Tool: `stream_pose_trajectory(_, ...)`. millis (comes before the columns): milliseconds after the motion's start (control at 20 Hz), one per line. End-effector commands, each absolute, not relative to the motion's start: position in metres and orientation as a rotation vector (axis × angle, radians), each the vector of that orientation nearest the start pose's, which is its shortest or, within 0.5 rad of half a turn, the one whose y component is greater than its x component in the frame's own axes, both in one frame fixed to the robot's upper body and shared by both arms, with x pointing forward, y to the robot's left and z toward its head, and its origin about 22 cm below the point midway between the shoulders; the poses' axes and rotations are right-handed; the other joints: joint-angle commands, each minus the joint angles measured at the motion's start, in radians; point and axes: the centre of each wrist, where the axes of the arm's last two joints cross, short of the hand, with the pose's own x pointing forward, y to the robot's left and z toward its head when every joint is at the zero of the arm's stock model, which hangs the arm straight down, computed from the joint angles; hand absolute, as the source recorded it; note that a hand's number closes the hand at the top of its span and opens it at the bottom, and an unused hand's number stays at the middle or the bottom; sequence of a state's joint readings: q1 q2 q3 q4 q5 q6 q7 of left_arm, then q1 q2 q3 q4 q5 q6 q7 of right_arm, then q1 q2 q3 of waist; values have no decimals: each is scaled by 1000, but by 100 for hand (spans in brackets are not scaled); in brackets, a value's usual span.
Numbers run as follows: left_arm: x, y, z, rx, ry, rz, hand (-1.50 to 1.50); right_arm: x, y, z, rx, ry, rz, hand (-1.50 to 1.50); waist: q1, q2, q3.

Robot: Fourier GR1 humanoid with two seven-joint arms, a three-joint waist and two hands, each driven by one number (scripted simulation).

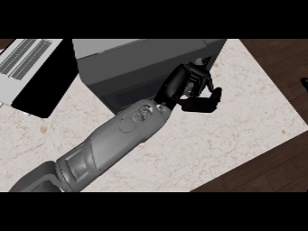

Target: Pick up the milk, place it into the microwave and close the microwave

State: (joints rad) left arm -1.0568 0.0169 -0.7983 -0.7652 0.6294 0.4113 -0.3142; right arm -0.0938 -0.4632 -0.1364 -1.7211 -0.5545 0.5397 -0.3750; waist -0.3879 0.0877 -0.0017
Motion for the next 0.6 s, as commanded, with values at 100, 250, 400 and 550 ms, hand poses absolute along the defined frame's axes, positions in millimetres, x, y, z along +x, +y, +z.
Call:
stream_pose_trajectory(100, 373, -13, 95, -280, -1850, -492, 150, 259, -341, 125, 553, -2175, 404, -150, -39, 10, 1)
stream_pose_trajectory(250, 373, -16, 101, -287, -1856, -468, 150, 262, -342, 130, 564, -2179, 405, -150, -44, 7, 4)
stream_pose_trajectory(400, 371, -16, 98, -291, -1869, -471, 150, 265, -344, 141, 536, -2186, 431, -150, -44, 10, 2)
stream_pose_trajectory(550, 372, -15, 96, -270, -1864, -442, 150, 265, -351, 143, 524, -2178, 427, -150, -57, 12, 4)
